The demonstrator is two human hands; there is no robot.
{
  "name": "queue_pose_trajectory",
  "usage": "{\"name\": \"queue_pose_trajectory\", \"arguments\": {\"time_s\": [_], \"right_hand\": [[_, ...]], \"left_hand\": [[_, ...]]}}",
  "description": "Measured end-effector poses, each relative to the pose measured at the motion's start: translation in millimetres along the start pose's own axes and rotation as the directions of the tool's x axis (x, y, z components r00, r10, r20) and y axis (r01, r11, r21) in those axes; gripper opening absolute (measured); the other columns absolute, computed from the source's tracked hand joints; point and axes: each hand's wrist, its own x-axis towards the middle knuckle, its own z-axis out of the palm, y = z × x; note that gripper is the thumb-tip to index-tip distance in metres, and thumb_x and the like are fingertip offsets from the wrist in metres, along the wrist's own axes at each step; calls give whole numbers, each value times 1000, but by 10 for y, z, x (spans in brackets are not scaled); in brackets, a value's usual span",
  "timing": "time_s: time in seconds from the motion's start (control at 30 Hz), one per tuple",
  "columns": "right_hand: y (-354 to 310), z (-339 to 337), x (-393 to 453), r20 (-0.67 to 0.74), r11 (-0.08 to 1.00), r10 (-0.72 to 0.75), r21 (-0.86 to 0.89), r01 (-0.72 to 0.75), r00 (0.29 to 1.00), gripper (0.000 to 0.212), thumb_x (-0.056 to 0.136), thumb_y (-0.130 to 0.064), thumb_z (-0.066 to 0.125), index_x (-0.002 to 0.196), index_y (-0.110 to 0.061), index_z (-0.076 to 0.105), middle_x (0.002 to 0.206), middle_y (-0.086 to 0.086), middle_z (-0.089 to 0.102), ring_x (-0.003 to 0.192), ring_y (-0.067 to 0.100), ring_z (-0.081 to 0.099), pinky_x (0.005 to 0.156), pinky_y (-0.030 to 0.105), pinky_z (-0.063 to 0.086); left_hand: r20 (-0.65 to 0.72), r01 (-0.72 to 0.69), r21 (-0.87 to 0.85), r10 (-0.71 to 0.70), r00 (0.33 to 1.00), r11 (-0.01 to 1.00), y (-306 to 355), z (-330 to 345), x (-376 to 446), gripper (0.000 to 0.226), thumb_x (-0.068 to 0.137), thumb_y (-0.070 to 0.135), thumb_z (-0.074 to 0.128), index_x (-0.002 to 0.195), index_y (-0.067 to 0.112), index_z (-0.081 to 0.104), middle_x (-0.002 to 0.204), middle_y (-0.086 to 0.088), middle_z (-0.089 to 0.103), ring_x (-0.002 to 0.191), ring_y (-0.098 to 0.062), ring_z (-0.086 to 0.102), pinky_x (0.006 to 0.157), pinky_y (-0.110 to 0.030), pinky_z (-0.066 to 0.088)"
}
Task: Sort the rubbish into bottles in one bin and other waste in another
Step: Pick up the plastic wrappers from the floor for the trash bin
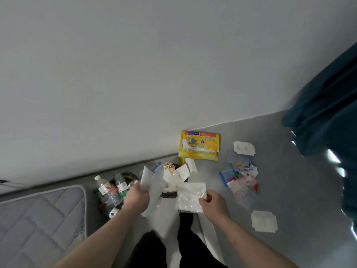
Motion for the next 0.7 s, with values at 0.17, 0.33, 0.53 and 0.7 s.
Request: {"name": "queue_pose_trajectory", "arguments": {"time_s": [0.17,0.33,0.53,0.7], "right_hand": [[-57,327,762,113,998,-3,-55,9,994,29,82,-21,61,64,-17,39,59,-1,44,56,14,37,54,32,31],[-11,824,1503,184,992,24,-127,0,983,25,89,-23,56,70,-17,41,64,-2,47,56,13,40,51,27,30],[172,1742,2609,187,987,13,-158,17,982,17,96,-26,55,112,-21,53,88,-5,63,77,16,56,66,28,39],[630,2617,3477,203,978,15,-205,27,979,45,95,-27,58,137,-27,43,91,-6,63,98,19,63,96,34,44]], "left_hand": [[-29,41,-54,-42,999,998,85,229,617,34,94,17,50,126,17,60,94,0,65,77,-16,62,56,-27,45],[-17,87,-70,-88,996,994,40,489,1330,28,93,14,48,119,20,54,92,1,64,76,-18,63,60,-32,51],[-110,53,-79,-62,992,995,-177,966,2324,17,91,9,47,100,23,45,81,-3,62,70,-26,61,55,-35,46],[-110,-35,-126,21,994,991,-472,1536,3028,33,90,10,55,114,29,41,79,2,63,65,-17,60,56,-38,46]]}}
